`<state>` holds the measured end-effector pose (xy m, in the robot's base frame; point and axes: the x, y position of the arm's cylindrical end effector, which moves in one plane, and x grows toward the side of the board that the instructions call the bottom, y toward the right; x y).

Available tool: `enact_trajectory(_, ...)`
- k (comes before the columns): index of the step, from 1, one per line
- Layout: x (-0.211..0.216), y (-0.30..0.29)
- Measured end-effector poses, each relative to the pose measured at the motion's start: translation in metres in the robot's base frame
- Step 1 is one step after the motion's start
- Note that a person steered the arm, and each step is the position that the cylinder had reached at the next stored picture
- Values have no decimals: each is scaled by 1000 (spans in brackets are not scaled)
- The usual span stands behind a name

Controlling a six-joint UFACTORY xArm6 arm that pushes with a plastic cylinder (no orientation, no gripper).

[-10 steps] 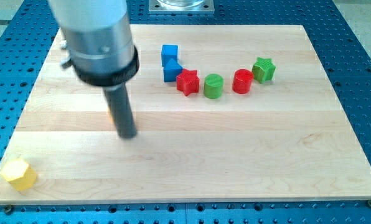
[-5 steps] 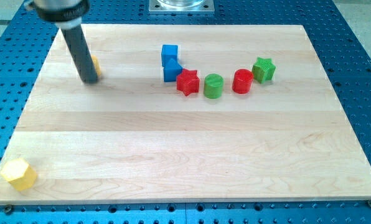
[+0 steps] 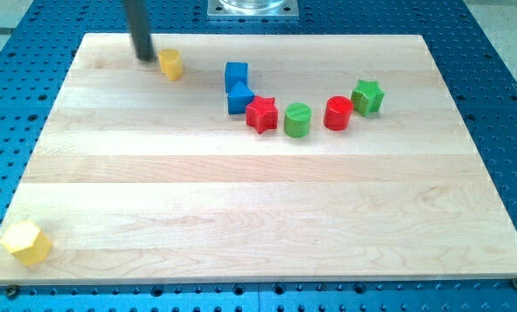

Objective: Place the yellow heart diagonal to the green circle

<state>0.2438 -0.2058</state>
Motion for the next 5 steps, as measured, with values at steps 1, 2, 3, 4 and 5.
enact_trajectory(1, 24, 10)
enact_trajectory(2, 35, 19)
enact_trajectory(3, 42, 28)
enact_trajectory(4, 37, 87)
enact_trajectory(5, 21, 153)
